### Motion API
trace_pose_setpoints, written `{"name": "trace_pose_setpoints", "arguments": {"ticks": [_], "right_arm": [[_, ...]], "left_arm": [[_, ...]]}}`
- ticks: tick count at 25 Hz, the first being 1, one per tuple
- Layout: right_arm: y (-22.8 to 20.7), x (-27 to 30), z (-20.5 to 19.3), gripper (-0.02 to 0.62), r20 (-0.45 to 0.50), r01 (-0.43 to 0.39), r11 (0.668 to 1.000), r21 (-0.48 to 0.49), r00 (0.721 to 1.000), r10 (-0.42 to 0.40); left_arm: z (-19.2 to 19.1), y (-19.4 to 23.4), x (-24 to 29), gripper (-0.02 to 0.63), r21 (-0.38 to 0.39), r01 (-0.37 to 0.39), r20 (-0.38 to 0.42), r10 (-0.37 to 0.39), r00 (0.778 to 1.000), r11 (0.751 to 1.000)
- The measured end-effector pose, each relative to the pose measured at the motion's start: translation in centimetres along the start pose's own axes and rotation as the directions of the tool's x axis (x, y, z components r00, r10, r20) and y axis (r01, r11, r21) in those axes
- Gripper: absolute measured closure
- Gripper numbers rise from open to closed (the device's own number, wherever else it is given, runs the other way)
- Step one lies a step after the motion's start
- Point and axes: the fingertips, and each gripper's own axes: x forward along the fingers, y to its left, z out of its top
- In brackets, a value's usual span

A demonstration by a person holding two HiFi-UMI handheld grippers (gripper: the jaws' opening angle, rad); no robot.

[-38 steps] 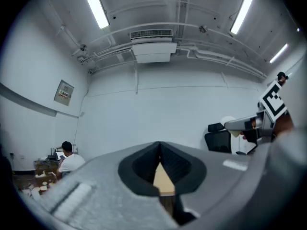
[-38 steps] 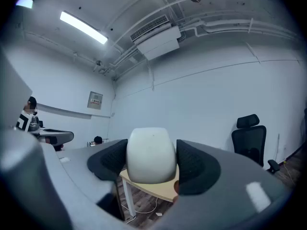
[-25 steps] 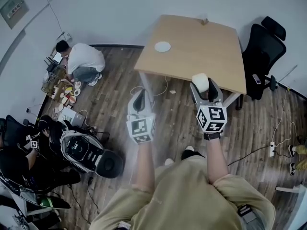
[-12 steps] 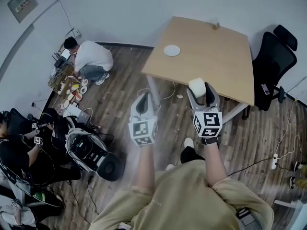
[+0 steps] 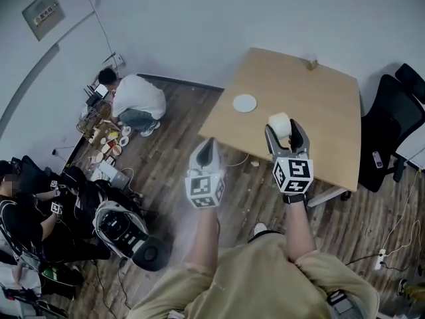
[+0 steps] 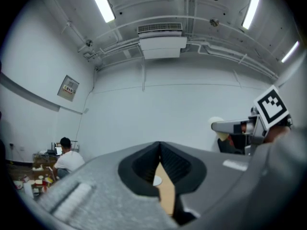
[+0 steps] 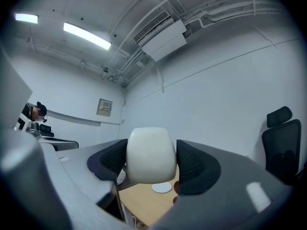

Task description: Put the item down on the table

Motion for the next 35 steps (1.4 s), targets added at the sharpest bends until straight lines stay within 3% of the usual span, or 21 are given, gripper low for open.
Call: {"name": "trace_pose_setpoints", "arguments": {"ticks": [8,13,21,30,35], "right_arm": [[-7.8,6.1,-5.6,0.273,-0.09,0.015,0.995,0.103,0.996,-0.006],[-9.8,8.5,-7.9,0.273,-0.139,0.023,0.99,0.142,0.99,-0.003],[-11.3,14.8,-8.1,0.273,-0.128,0.058,0.991,0.123,0.991,-0.042],[-11.6,25.9,-6.2,0.273,-0.114,0.116,0.993,0.018,0.987,-0.113],[-9.7,31.0,-7.2,0.273,-0.124,0.147,0.989,0.003,0.982,-0.145]], "left_arm": [[-4.6,-1.8,6.8,0.603,0.007,-0.024,-0.122,0.025,0.992,1.0],[-6.0,-1.9,9.9,0.603,0.005,-0.018,-0.176,0.019,0.984,1.0],[-6.8,0.1,17.3,0.603,-0.008,0.054,-0.161,-0.055,0.985,0.999],[-5.6,7.3,29.1,0.603,-0.025,0.117,-0.078,-0.119,0.99,0.993],[-6.5,11.2,33.1,0.603,-0.023,0.161,-0.054,-0.162,0.985,0.987]]}}
